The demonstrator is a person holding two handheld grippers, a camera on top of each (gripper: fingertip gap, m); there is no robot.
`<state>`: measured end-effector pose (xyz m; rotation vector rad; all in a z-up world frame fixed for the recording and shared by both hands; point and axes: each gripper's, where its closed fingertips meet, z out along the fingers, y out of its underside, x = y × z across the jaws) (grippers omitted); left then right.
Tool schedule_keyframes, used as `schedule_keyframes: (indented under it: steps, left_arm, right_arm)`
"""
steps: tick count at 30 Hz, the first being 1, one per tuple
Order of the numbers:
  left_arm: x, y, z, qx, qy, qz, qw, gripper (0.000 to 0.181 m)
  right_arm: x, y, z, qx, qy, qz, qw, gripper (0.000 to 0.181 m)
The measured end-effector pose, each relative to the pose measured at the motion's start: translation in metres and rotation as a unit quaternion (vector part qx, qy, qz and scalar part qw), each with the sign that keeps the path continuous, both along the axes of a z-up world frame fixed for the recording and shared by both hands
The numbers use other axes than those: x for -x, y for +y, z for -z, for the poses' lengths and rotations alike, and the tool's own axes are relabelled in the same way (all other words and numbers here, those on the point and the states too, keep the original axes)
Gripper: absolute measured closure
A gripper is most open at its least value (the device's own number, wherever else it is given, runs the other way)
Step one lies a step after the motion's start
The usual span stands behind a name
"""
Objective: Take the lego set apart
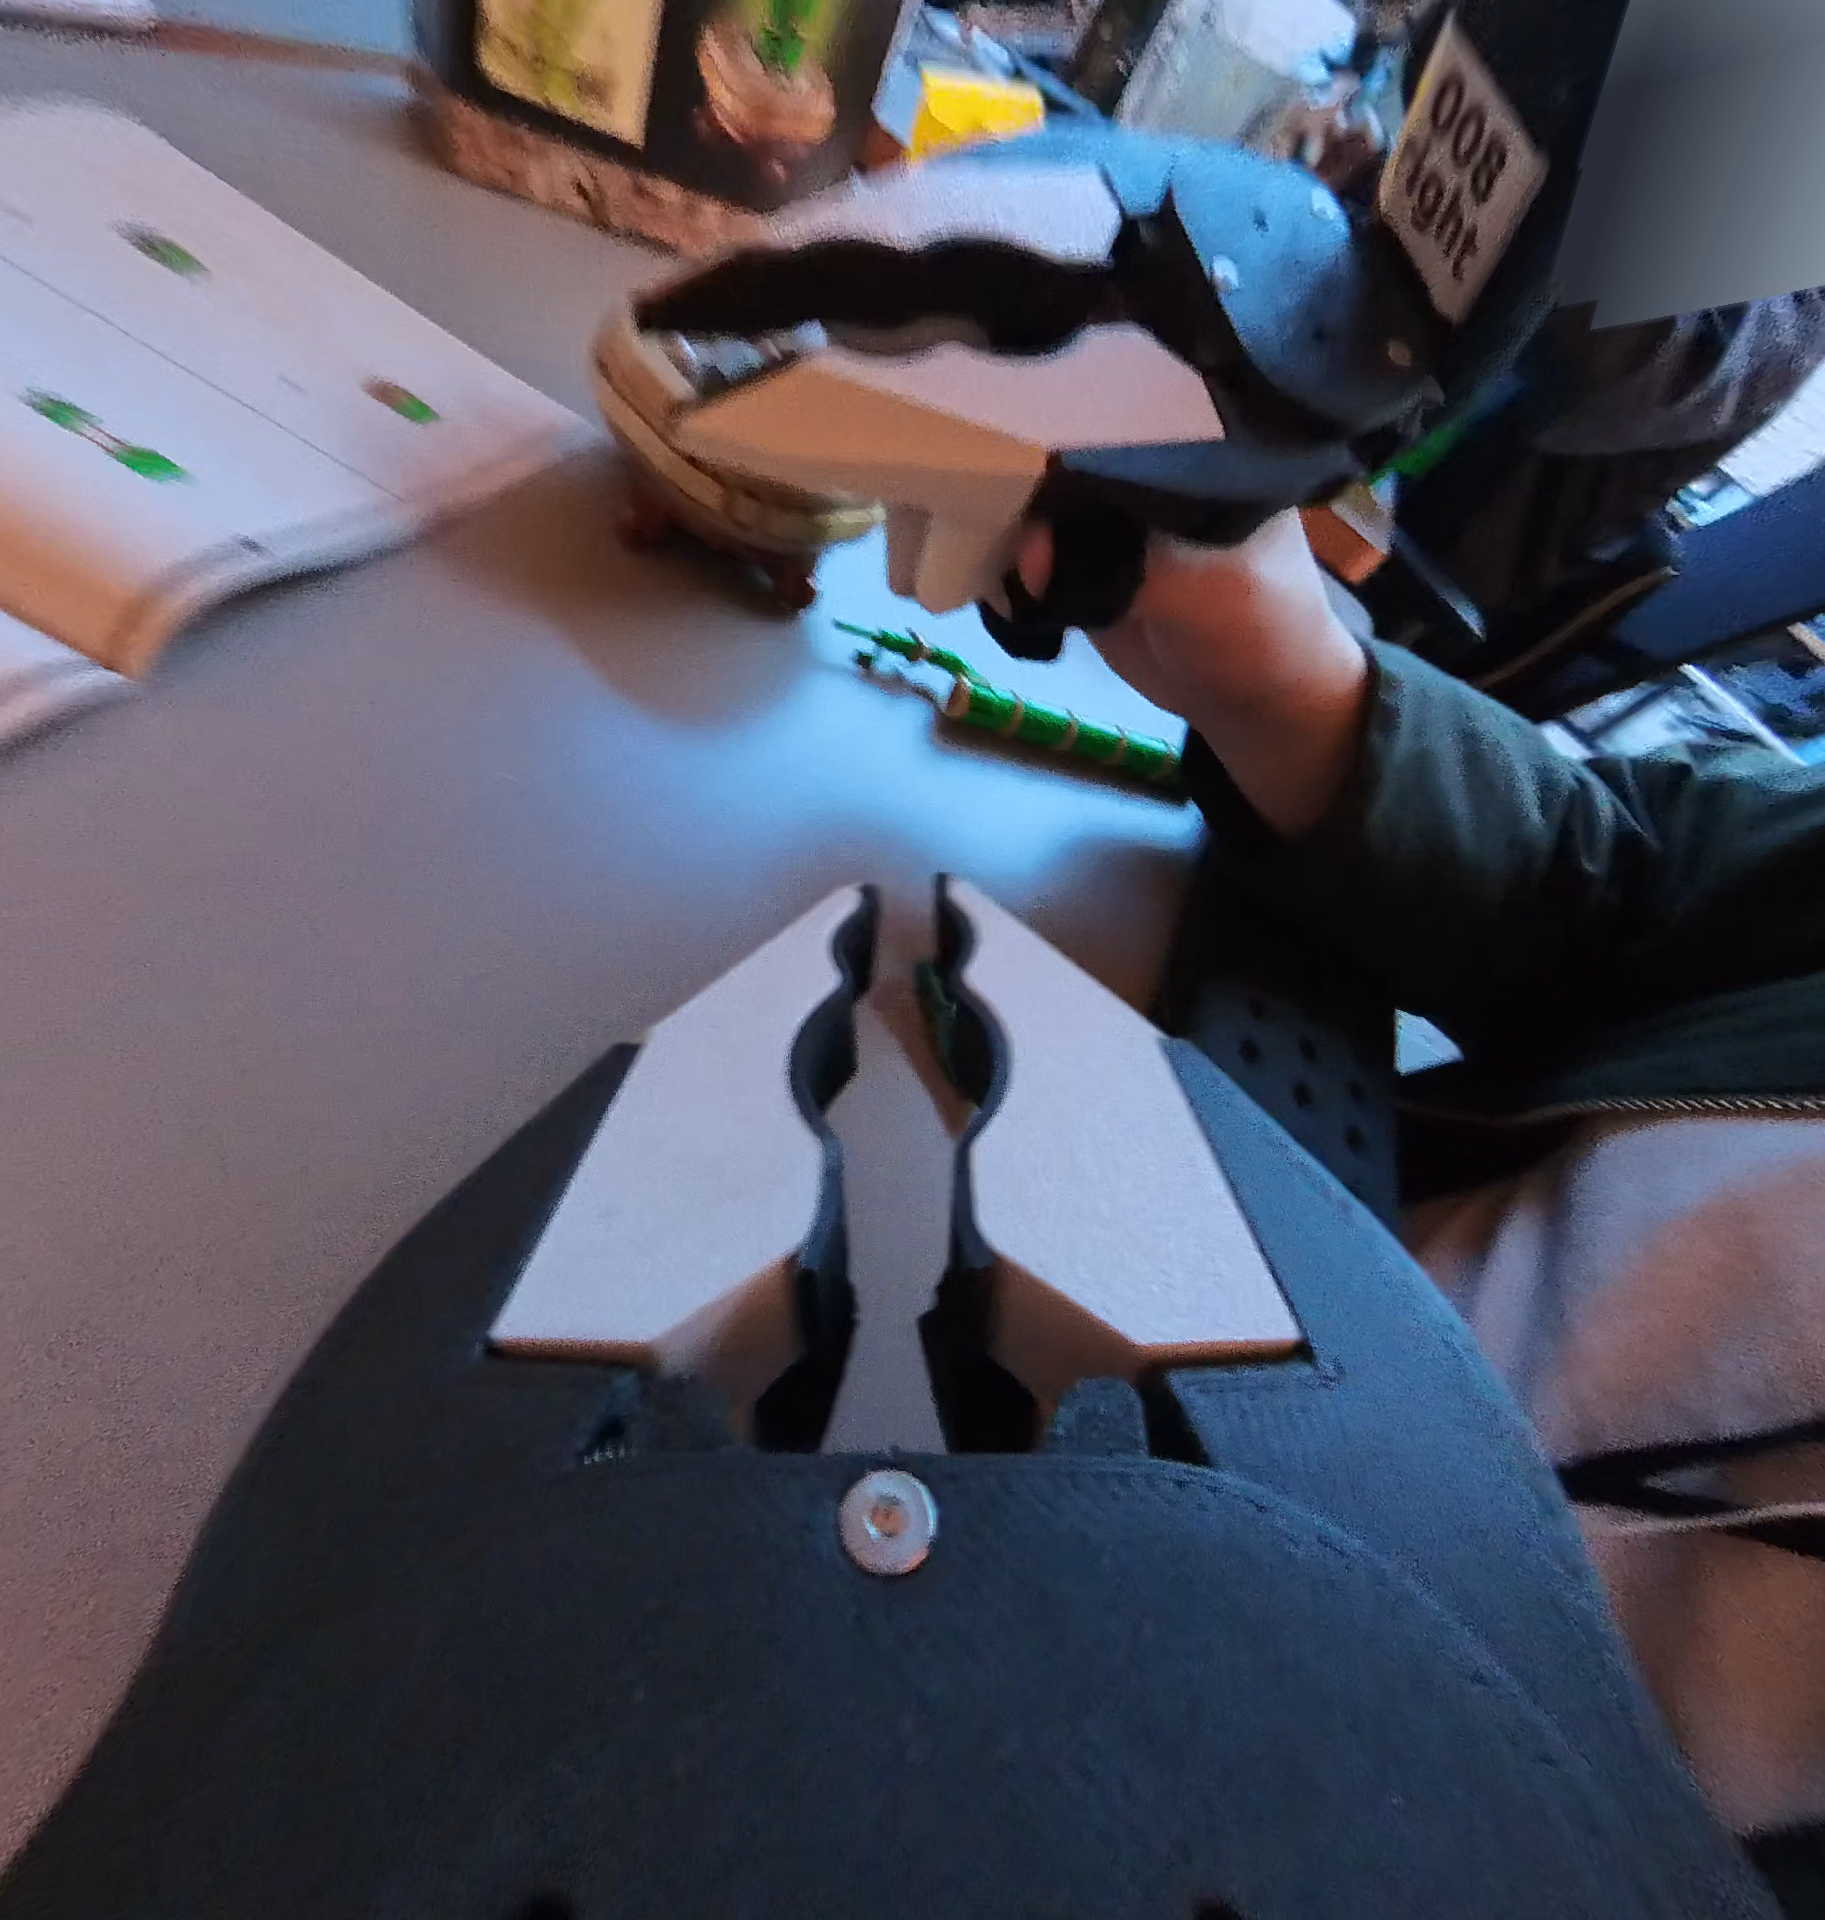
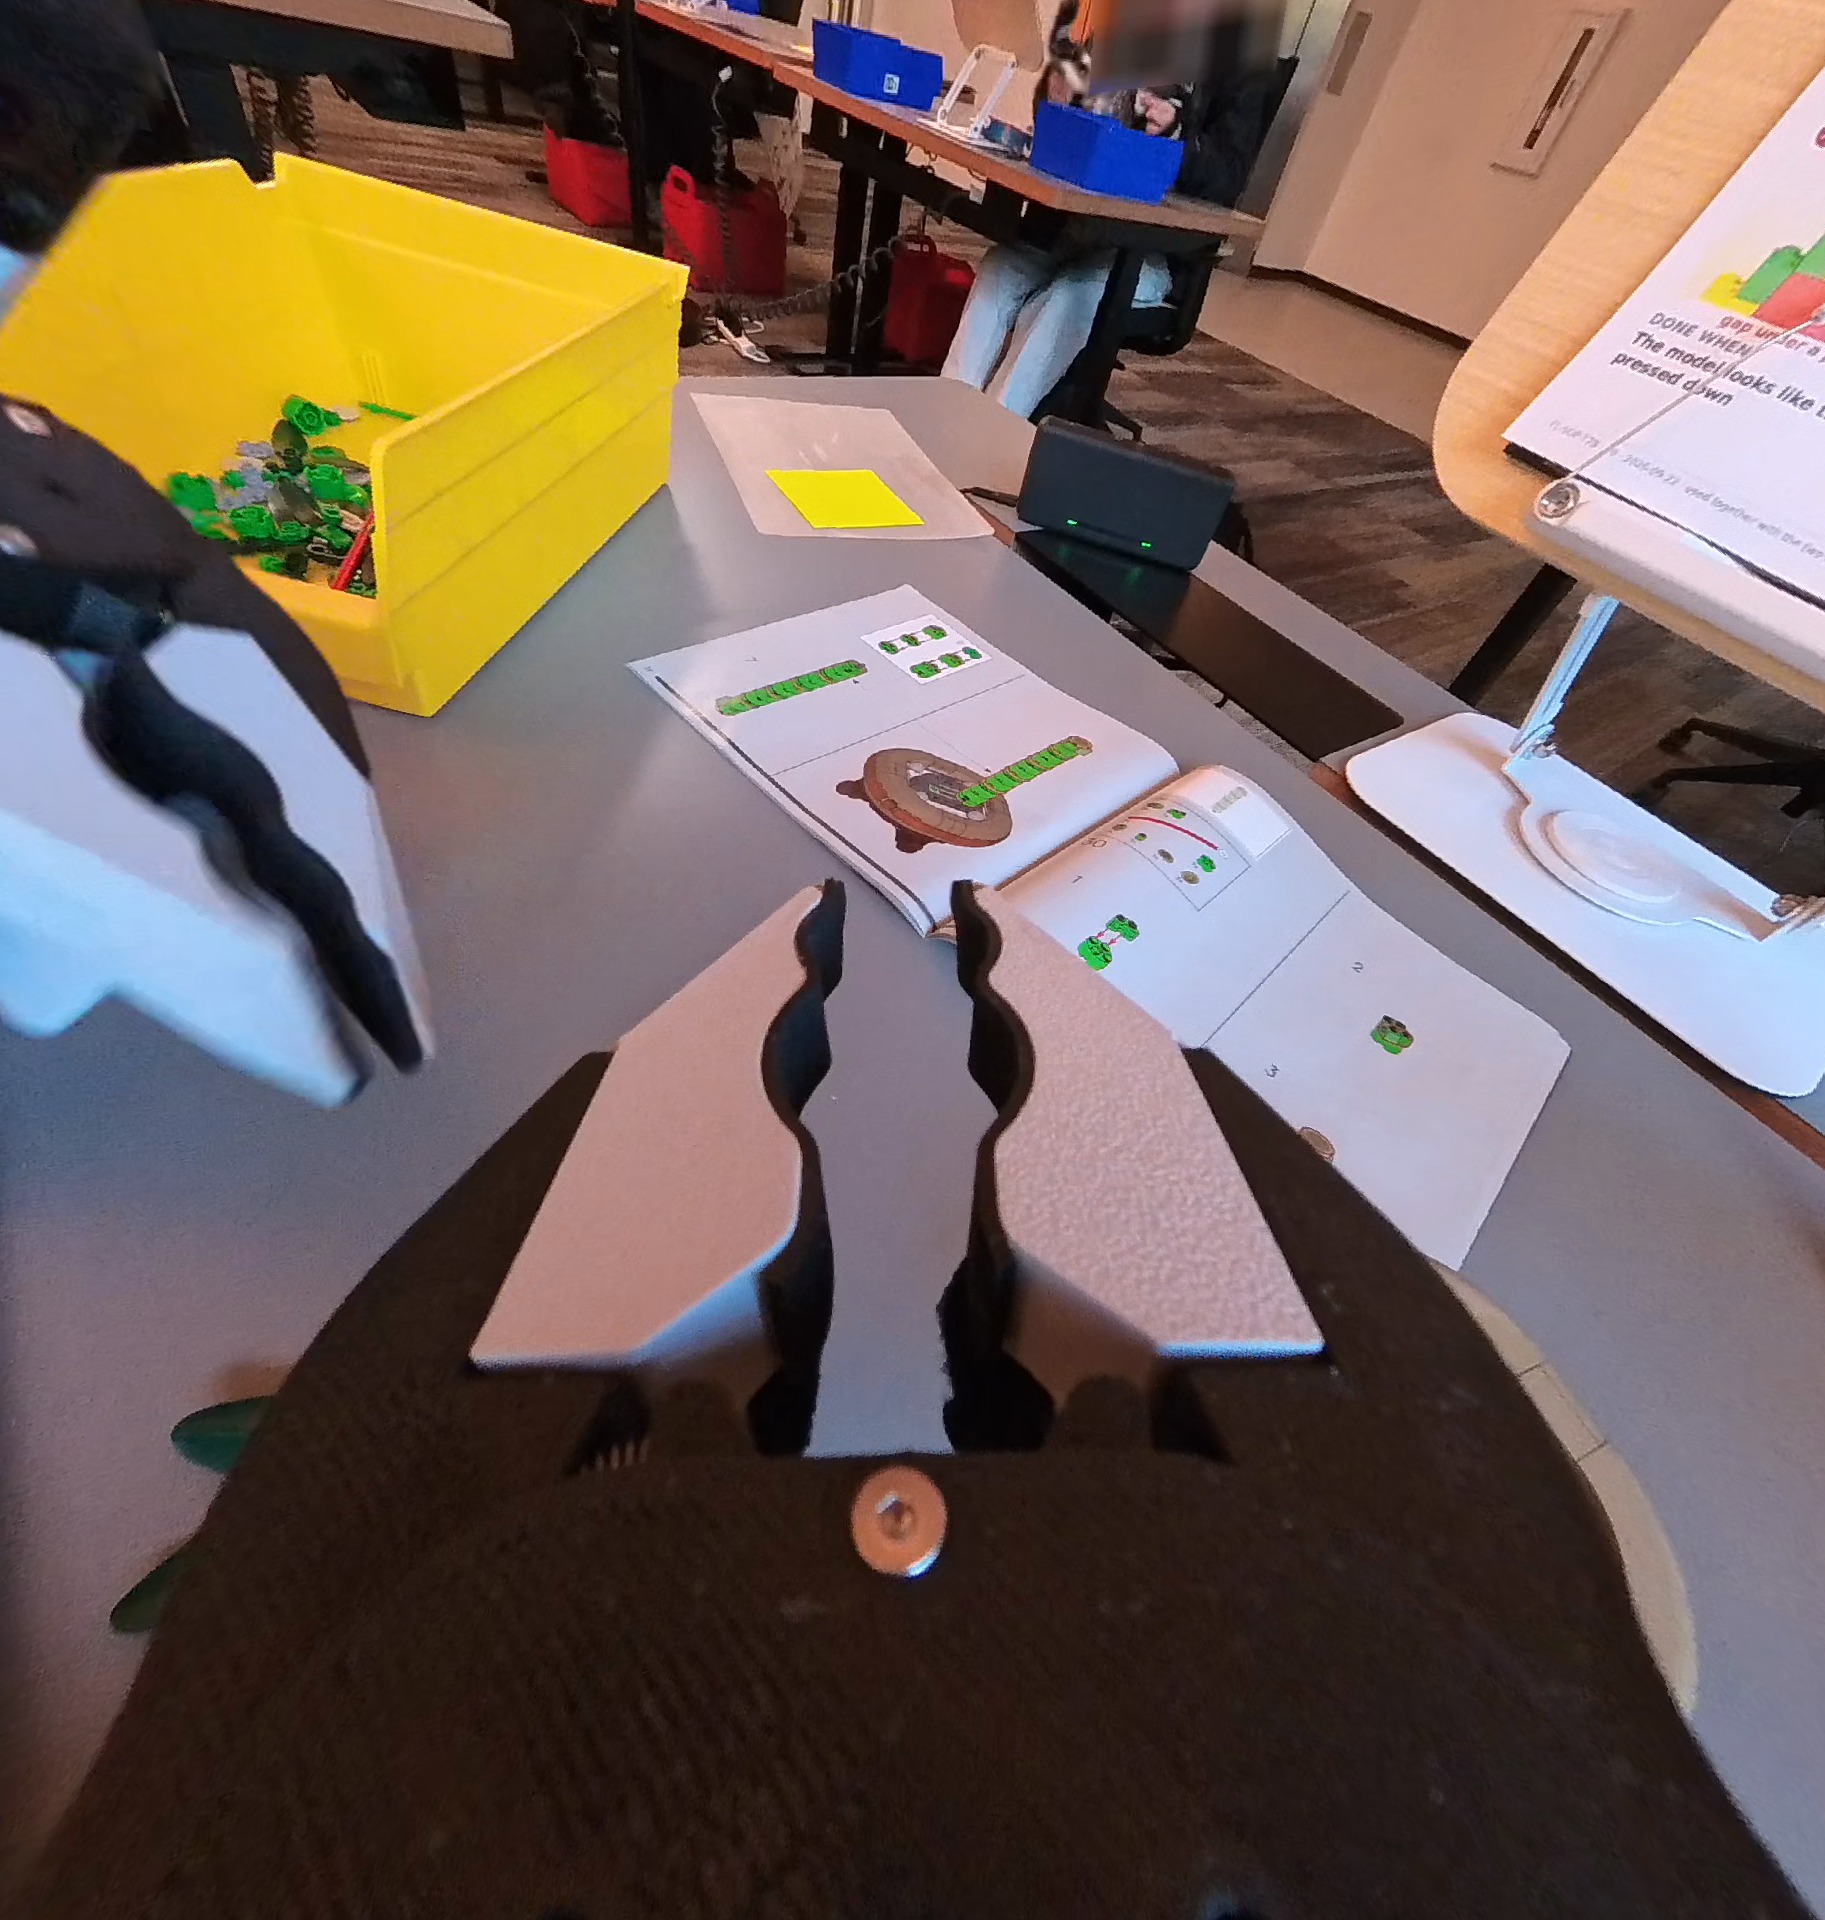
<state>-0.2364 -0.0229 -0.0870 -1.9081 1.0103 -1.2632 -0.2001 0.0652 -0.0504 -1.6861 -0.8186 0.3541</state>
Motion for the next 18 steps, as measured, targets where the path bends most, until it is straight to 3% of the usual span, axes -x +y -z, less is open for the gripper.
schedule_keyframes:
  steps: [1, 3, 9, 12, 15, 18]
  left_arm:
    - [-0.006, -0.008, 0.007, 0.019, 0.012, 0.022, 1.000, 0.160]
    - [-0.017, -0.023, 0.023, 0.043, 0.053, 0.057, 0.996, 0.153]
    - [-0.038, -0.031, 0.058, -0.027, 0.181, 0.051, 0.982, 0.156]
    - [-0.038, -0.031, 0.068, -0.080, 0.230, 0.054, 0.968, 0.171]
    - [-0.034, -0.023, 0.057, -0.117, 0.218, 0.033, 0.968, 0.172]
    - [-0.024, -0.001, 0.003, -0.098, 0.067, -0.036, 0.992, 0.173]
  right_arm:
    - [0.000, 0.000, 0.000, 0.001, 0.001, -0.001, 1.000, 0.161]
    - [0.000, 0.000, 0.000, 0.000, -0.002, 0.000, 1.000, 0.161]
    - [-0.001, 0.001, -0.001, -0.004, -0.004, 0.002, 1.000, 0.161]
    - [-0.001, 0.001, 0.000, -0.004, -0.006, 0.002, 1.000, 0.161]
    - [0.000, 0.000, 0.000, -0.004, -0.006, 0.001, 1.000, 0.161]
    - [0.000, -0.001, -0.005, -0.013, 0.003, -0.002, 1.000, 0.162]
